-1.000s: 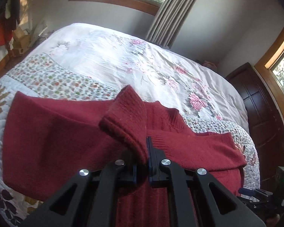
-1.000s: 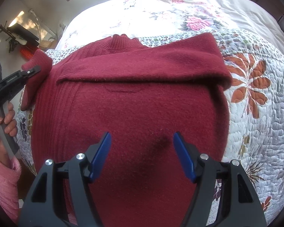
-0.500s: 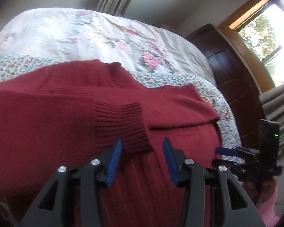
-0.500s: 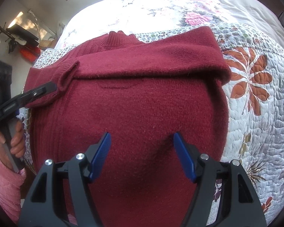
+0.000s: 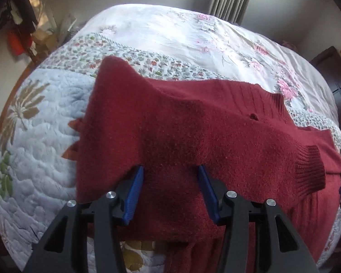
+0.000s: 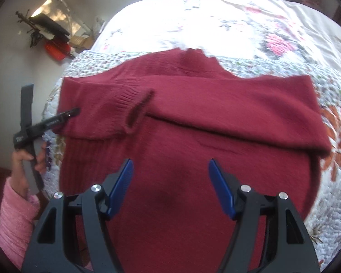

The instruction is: Fold small clothes

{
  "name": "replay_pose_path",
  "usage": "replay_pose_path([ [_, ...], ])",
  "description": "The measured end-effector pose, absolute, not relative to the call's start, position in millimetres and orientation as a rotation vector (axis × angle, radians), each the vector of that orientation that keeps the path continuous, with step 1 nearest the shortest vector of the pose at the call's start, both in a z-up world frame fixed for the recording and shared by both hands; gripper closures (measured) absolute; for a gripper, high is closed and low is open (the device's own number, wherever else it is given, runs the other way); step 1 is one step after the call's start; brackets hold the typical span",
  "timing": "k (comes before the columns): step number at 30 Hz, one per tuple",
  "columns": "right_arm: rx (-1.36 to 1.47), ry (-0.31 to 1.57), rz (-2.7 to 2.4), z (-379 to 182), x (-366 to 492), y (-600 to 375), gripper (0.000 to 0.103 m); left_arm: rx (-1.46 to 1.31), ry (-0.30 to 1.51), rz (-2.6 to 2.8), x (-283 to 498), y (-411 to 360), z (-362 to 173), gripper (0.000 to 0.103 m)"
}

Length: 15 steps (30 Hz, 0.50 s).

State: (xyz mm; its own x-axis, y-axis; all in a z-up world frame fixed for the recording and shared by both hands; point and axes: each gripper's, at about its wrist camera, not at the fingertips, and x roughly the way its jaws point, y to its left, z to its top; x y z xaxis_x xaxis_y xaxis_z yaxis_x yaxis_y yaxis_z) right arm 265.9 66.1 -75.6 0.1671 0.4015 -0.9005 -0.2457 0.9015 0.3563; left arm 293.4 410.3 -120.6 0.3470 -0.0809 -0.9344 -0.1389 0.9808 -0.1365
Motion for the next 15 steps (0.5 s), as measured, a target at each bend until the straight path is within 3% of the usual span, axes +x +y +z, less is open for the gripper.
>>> replay_pose_path([
  [3,0.193,1.351,0.518,-76.8,283.3,88.9,0.032,-0.29,1.168,0.008,282.3,420.4,-102.5,0.052],
  [9,0.219,1.403,0.534,-95.0,309.0,120.0,0.036,-0.255,1.084,0.075,267.5,436.1,-78.2,0.041],
  [11,0.238,1.415,0.55,-102.1,313.0,126.1,0.055,-0.247,1.075,0.101,265.4,442.9,-74.2,0.039],
  [13,0.269,1.421,0.578,-107.5,313.7,130.3,0.095,-0.242,1.079,0.124,264.6,449.9,-73.6,0.039],
  [15,0.254,1.397,0.588,-104.0,311.5,131.6,0.094,-0.247,1.077,0.14,262.0,453.7,-71.6,0.039],
])
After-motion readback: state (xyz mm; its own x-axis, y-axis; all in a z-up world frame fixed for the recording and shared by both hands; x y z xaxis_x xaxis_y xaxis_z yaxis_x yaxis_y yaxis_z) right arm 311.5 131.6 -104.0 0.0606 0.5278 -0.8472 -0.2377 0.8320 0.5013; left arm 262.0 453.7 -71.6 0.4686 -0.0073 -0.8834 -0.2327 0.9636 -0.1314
